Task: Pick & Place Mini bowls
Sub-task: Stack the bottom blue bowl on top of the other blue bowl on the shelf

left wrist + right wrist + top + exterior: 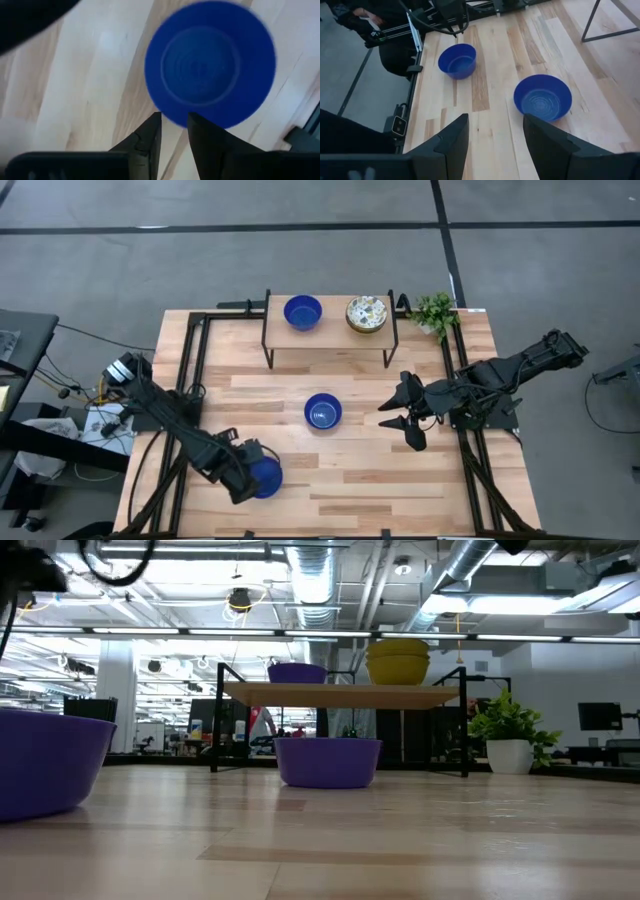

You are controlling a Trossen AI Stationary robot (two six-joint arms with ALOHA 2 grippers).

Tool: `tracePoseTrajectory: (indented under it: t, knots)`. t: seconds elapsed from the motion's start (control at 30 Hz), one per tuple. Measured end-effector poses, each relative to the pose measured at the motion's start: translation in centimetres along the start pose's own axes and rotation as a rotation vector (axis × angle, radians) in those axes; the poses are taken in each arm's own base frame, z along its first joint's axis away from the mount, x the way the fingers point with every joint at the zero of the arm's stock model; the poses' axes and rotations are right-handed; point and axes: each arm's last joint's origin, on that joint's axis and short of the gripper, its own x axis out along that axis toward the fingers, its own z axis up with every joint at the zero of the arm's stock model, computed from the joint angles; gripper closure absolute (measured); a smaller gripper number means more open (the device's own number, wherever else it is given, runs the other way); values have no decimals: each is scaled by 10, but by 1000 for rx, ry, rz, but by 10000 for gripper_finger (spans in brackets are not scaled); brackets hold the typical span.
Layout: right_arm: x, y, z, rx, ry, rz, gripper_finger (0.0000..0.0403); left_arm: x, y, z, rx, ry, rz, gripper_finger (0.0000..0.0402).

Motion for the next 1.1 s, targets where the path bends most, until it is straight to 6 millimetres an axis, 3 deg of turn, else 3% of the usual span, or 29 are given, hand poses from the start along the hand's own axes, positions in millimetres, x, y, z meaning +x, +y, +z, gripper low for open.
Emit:
tracePoseTrajectory:
  t: [0.17,0.63,0.9,1.1]
  knots:
    - [0,0,0,0,0,0,226,4,-1,-9,-27,18,5,309]
    - [0,-8,-3,-22,44,-65,226,5,-2,-9,-54,14,1,309]
    - [-25,-21,-8,-59,36,-90,224,5,-3,-8,-56,4,-11,309]
    - [-35,-32,-42,-3,-141,7,223,5,-4,-8,-58,-2,-22,309]
